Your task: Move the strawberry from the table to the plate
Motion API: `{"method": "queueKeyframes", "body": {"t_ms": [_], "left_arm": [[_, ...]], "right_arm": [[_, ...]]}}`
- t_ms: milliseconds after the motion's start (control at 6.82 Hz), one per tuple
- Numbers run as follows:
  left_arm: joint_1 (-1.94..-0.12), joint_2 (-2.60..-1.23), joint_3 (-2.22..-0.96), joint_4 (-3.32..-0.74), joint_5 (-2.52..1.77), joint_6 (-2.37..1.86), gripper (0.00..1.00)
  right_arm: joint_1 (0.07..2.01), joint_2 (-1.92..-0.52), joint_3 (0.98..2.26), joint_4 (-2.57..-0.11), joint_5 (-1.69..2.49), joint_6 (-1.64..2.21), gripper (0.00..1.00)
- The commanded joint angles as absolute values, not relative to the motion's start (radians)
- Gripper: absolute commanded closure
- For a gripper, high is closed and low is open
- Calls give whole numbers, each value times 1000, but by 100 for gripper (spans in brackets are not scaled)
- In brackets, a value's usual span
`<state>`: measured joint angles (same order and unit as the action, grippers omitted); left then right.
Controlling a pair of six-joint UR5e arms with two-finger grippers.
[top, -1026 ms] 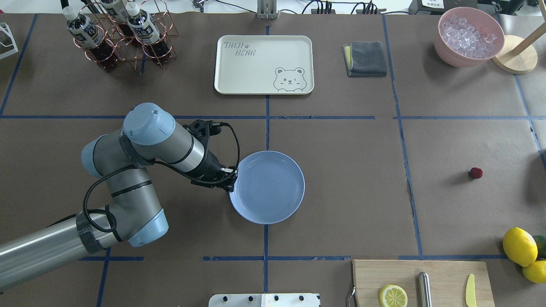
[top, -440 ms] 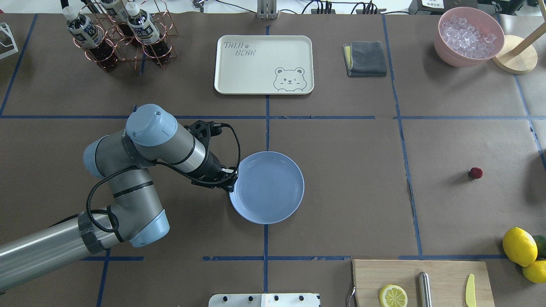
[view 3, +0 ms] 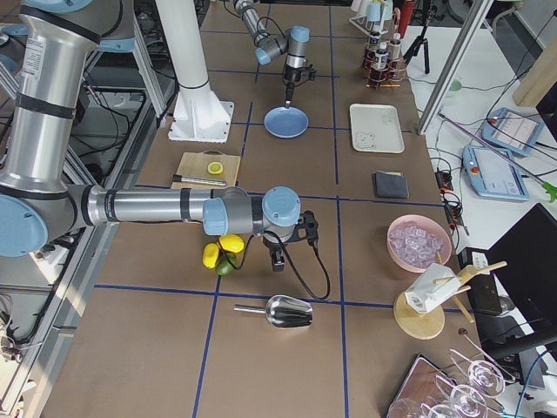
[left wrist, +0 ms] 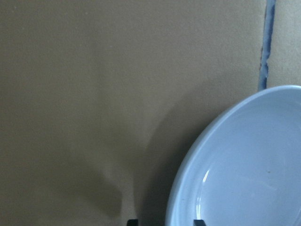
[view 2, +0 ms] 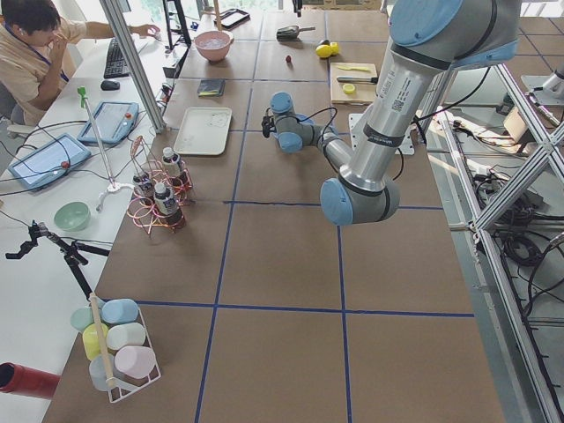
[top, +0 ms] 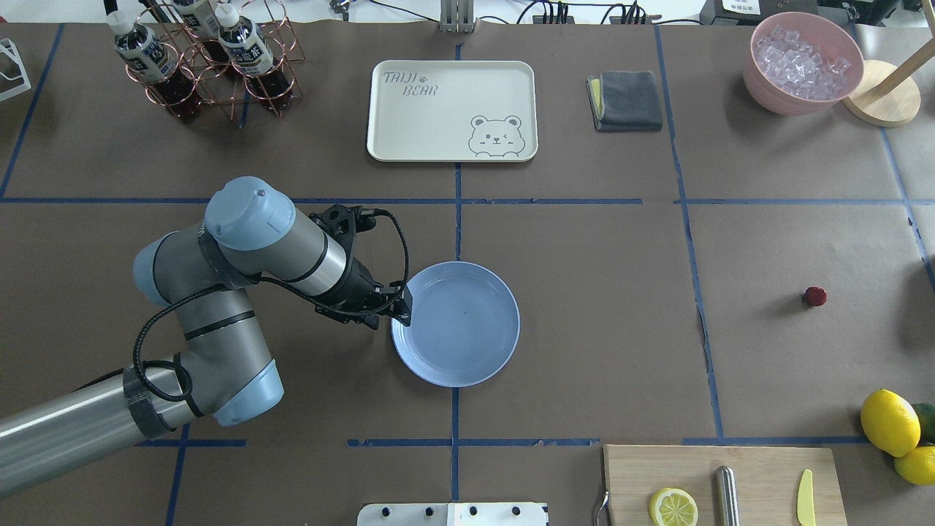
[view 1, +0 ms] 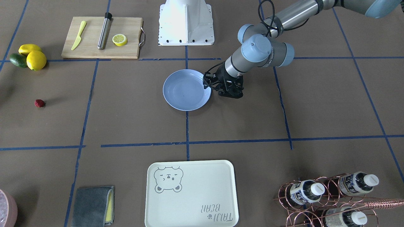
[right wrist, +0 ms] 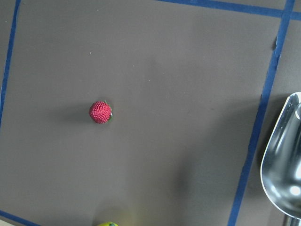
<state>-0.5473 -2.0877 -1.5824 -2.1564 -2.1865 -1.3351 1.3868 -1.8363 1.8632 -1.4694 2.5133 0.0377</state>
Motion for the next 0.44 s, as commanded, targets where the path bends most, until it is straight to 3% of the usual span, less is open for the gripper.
{"method": "queueKeyframes", "body": {"t_ms": [0, 293], "left_arm": [[-564, -2039, -1687, -2155, -2189, -1338, 38], [-565, -2031, -1689, -2155, -2187, -1338, 37]], "right_arm": [[1233, -1835, 1836, -1260, 2429, 329, 0], [1088, -1751, 1723, -1037, 2338, 636, 0]]}}
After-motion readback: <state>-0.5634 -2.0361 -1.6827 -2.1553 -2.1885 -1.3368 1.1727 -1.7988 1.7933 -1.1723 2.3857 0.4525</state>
